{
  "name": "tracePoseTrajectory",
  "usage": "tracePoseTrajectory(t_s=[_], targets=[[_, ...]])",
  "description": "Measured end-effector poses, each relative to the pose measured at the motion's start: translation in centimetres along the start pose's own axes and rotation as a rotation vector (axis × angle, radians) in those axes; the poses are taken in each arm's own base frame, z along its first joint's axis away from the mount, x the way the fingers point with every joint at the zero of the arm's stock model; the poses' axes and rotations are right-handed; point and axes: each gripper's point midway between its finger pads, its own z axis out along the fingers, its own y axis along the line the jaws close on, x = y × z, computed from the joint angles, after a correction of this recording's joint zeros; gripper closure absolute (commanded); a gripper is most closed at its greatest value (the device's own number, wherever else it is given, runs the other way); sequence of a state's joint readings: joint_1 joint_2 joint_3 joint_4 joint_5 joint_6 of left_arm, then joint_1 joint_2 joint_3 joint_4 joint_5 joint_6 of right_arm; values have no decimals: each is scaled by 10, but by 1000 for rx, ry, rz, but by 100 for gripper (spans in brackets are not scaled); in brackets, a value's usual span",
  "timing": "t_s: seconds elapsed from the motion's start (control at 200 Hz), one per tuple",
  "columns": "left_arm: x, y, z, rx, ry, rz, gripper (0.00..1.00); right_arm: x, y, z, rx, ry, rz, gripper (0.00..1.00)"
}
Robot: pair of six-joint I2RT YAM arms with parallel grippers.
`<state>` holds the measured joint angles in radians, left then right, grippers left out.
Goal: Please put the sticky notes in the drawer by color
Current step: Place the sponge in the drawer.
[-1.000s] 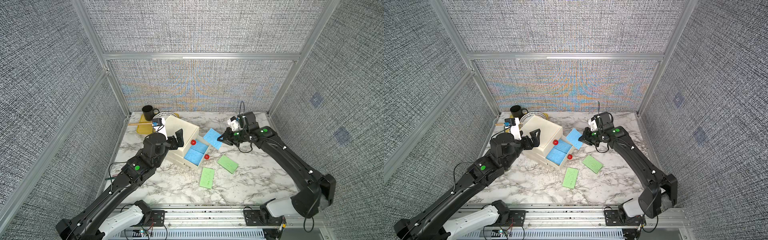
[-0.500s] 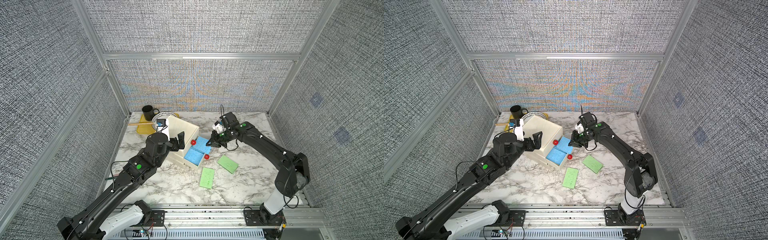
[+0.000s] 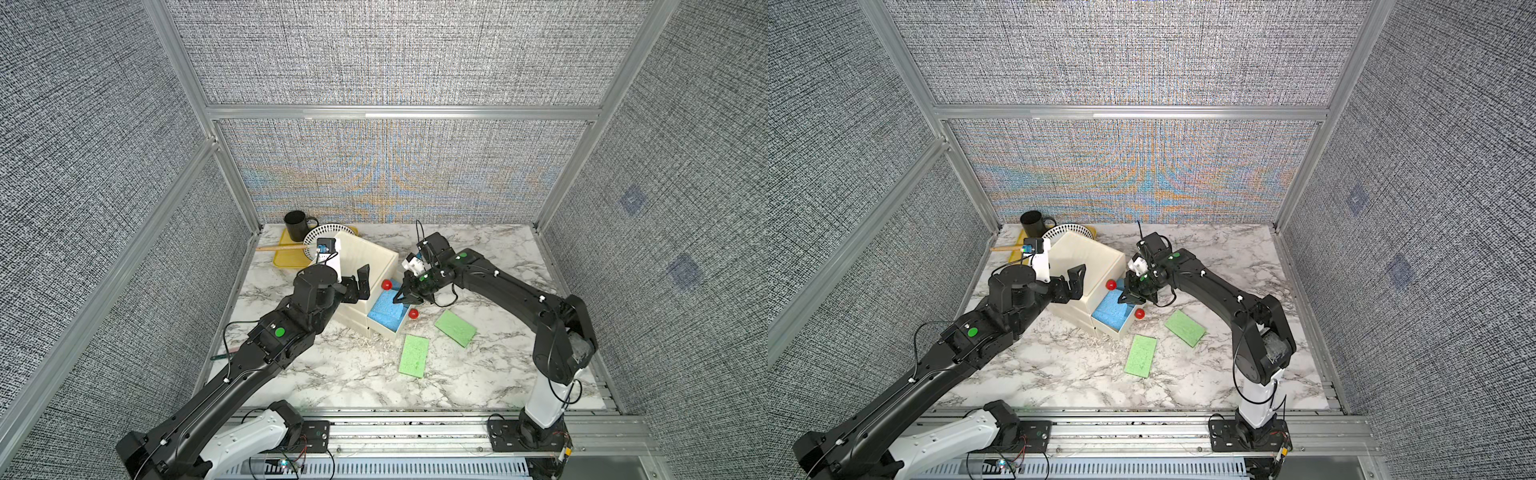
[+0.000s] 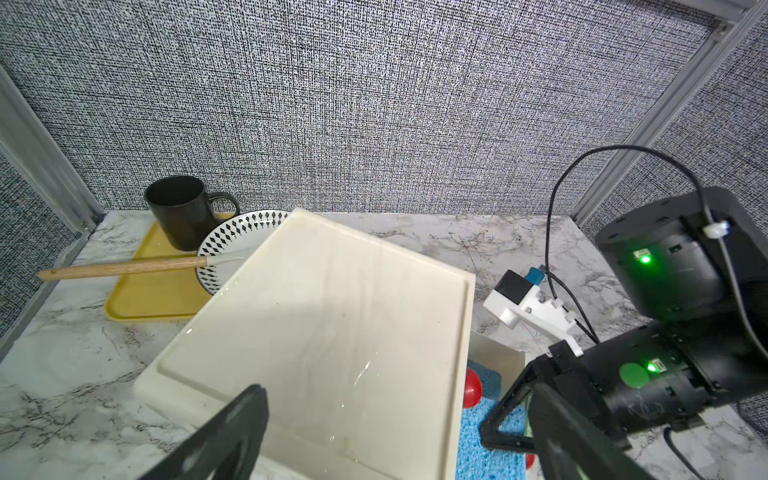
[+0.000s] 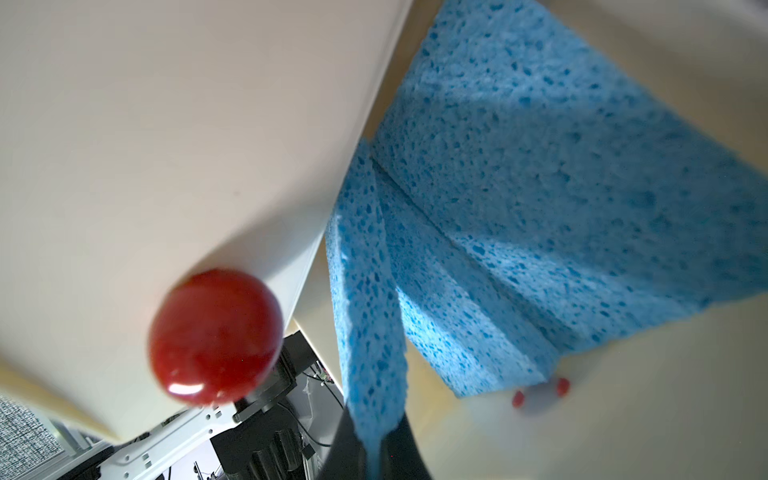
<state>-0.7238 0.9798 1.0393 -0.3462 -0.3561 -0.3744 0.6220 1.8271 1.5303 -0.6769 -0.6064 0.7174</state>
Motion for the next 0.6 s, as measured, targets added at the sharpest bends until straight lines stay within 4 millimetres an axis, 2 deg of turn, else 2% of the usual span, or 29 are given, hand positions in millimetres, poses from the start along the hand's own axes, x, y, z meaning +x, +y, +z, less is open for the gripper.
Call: tracePoseTrajectory(t_s=[0.105,0.205,0.365,0.601], targets=[[0,0,1,-1,2,3,0,2,4,4,23,7,-30,60],[-1,-1,2,-1,2,5,0,0,8,0,73,-16,-80,53],[-3,-3,3,0,2,8,0,-7,2,-16,188,-61,-128,48],[-1,-6,6,12,14,11,0,-8,-21,-41,334,-79,-139,49]])
